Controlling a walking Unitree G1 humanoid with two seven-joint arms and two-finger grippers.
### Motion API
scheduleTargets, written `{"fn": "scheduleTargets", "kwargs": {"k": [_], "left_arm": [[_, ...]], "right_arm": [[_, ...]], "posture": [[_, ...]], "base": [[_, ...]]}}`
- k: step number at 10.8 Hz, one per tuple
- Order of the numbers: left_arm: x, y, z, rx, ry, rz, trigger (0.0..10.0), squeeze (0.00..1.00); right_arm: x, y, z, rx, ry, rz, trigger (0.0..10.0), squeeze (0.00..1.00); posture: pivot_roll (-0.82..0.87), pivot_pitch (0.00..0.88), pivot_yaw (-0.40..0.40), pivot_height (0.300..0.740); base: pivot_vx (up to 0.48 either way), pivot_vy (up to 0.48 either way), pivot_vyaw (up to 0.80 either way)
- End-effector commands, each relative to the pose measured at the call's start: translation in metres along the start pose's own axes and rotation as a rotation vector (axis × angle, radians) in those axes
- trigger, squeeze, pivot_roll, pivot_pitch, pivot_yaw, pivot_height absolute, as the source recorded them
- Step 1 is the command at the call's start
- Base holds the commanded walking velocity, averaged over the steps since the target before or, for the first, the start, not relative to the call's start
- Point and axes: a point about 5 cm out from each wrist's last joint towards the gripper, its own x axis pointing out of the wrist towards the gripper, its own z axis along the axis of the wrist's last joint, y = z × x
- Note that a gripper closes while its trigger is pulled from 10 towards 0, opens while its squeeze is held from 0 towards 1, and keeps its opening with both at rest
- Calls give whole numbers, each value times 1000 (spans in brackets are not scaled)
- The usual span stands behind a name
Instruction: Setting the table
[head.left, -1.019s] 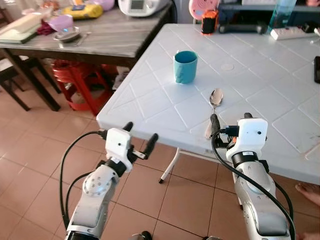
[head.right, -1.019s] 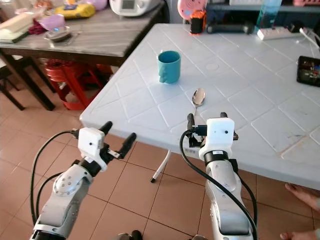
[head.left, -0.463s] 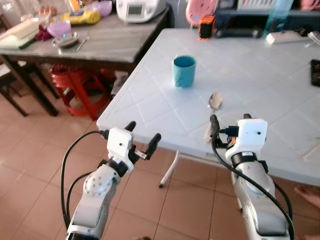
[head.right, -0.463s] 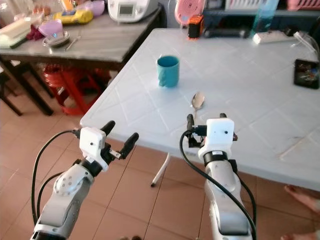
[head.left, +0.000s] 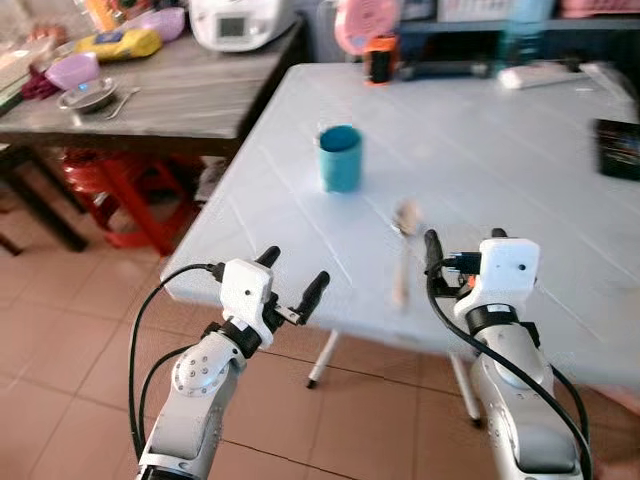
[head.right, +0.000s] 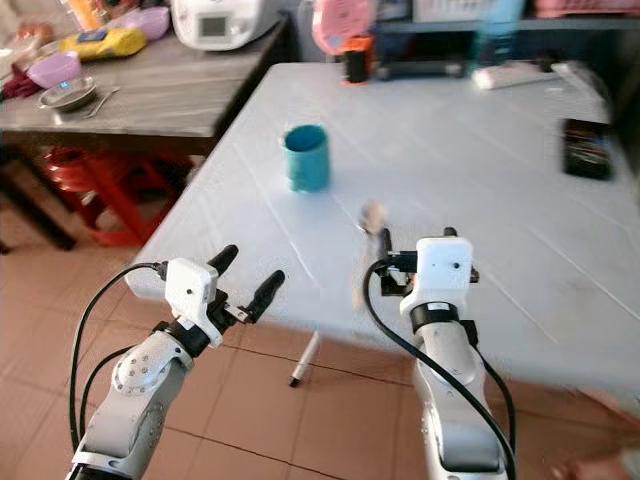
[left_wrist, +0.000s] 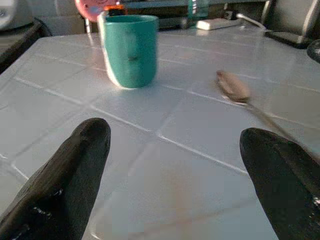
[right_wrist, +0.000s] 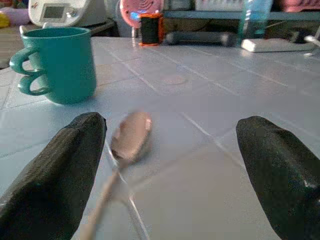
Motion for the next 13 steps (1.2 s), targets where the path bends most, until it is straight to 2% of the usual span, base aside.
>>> {"fn": "scheduleTargets", "kwargs": {"k": [1, 3, 7, 10, 11, 13], "left_arm": [[-2, 4, 1, 8, 5, 11, 10000, 0], [-2, 4, 1, 2, 5, 14, 10000, 0], [-12, 11, -3, 11, 29, 2, 10000, 0], [-30, 20, -12, 73, 91, -40, 10000, 0], [-41, 25, -16, 89, 125, -78, 10000, 0], [-46, 29, -17, 109, 154, -112, 10000, 0]], "right_arm": [[0, 4, 2, 9, -4, 18, 10000, 0], [0, 5, 2, 8, -7, 25, 10000, 0], [4, 10, 3, 16, -13, 42, 10000, 0], [2, 23, -1, 63, 20, 96, 10000, 0], [3, 31, -2, 91, 33, 130, 10000, 0], [7, 42, -3, 147, 56, 156, 10000, 0]], "posture": [[-108, 101, 122, 740], [-108, 103, 125, 740], [-100, 110, 128, 740], [-94, 114, 128, 740], [-90, 116, 124, 740], [-81, 120, 122, 740]], "base": [[379, 0, 0], [364, 0, 0], [0, 0, 0], [0, 0, 0], [0, 0, 0], [0, 0, 0]]}}
